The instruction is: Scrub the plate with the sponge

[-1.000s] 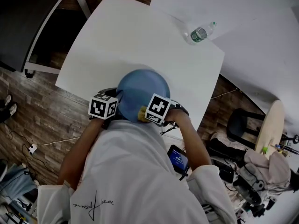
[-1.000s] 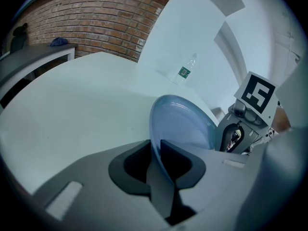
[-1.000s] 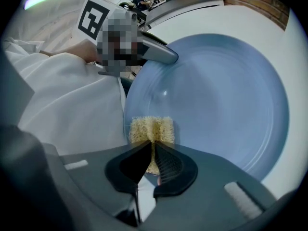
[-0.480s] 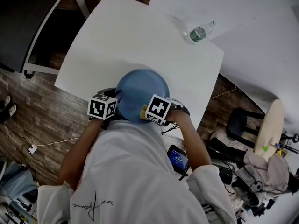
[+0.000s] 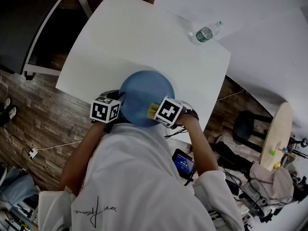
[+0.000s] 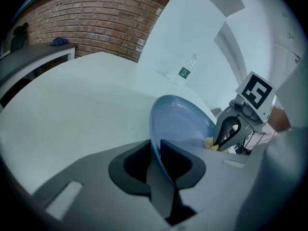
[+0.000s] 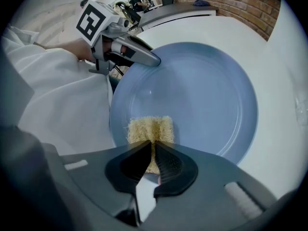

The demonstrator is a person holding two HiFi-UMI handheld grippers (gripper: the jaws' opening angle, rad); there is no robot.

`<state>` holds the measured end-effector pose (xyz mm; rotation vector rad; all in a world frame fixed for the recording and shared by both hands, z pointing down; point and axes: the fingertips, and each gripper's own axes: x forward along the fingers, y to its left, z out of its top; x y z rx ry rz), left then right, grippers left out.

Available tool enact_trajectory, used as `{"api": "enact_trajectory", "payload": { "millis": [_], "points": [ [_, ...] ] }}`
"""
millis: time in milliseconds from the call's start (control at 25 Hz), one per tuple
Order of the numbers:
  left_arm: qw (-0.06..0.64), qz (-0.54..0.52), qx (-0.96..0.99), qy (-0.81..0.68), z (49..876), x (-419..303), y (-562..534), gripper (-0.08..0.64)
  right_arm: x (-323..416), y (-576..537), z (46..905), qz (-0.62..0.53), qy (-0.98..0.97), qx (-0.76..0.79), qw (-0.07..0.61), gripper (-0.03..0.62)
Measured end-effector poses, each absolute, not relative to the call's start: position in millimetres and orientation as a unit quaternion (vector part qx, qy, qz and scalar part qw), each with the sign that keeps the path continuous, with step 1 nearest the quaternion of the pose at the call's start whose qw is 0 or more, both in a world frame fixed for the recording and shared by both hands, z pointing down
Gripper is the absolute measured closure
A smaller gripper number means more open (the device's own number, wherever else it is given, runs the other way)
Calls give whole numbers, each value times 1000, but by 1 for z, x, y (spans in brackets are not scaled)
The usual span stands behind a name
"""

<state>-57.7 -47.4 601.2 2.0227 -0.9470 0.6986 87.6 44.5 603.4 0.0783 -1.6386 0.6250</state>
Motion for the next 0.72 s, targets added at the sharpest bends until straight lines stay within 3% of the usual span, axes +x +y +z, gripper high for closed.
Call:
{"api": "enact_trajectory", "payload": {
  "millis": [720],
  "points": [
    [392, 274, 795, -372, 601, -57, -48, 483, 99, 13, 604, 244, -734, 88, 628, 558]
  ]
}}
